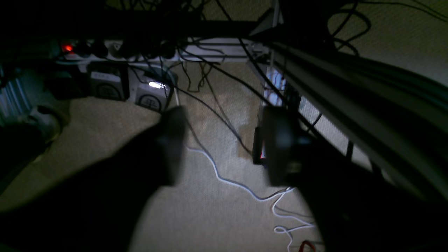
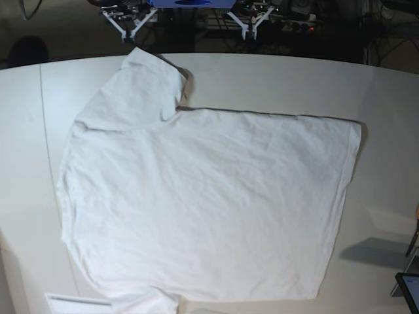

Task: Fold the T-shirt properly
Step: 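Move the right gripper out toward the white T-shirt's shoulder corner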

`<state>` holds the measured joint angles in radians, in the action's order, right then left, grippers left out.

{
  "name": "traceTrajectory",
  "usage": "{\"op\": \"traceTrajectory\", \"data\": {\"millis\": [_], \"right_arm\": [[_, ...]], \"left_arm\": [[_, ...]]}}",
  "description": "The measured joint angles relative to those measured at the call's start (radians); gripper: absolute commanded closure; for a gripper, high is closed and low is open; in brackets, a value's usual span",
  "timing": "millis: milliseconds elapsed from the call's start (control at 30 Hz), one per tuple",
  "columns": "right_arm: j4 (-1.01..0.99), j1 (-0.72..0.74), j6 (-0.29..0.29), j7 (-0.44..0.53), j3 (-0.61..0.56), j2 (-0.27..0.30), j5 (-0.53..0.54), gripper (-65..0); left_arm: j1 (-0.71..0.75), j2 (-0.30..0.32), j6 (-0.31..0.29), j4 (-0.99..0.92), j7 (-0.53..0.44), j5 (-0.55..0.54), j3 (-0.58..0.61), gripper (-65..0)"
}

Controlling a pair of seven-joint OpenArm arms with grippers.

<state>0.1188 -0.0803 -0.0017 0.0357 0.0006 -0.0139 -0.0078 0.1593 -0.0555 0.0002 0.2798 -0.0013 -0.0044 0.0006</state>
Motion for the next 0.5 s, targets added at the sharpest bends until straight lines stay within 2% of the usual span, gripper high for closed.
{"op": "traceTrajectory", "data": {"millis": [33,100,167,200,233,267,300,367,500], "right_arm": [[0.005,-0.012,0.0,0.019,0.0,0.0,0.0,-54.6],[0.024,-0.041,0.0,0.067,0.0,-0.004,0.0,-44.5],[0.028,-0.053,0.001,0.063,0.0,-0.008,0.001,-24.4],[0.029,-0.055,0.001,0.066,0.003,-0.008,0.003,-12.6],[0.029,-0.055,0.001,0.068,0.004,-0.006,0.002,-2.6],[0.029,-0.053,0.0,0.07,0.004,-0.003,0.005,0.0],[0.03,-0.05,0.0,0.073,0.004,0.0,0.004,-0.1],[0.033,-0.045,0.0,0.083,0.004,0.004,0.004,-4.5],[0.034,-0.045,0.0,0.138,0.004,0.005,0.004,-5.1]], "left_arm": [[0.0,0.001,0.0,0.0,0.002,0.001,0.0,-39.6],[-0.001,0.004,0.0,0.0,0.003,0.0,-0.003,-33.1],[-0.003,0.007,0.0,0.001,0.0,-0.002,-0.008,-14.3],[-0.003,0.009,0.001,0.002,0.0,0.002,-0.007,-0.5],[-0.003,0.01,0.001,0.002,-0.001,-0.005,-0.007,0.0],[-0.001,0.01,0.001,0.002,-0.003,0.0,-0.007,0.0],[0.0,0.01,0.001,0.001,-0.002,-0.002,-0.007,-0.5],[0.002,0.009,0.001,-0.003,0.0,-0.002,-0.006,0.0],[0.003,0.008,0.0,-0.003,0.001,-0.002,-0.006,0.0]]}}
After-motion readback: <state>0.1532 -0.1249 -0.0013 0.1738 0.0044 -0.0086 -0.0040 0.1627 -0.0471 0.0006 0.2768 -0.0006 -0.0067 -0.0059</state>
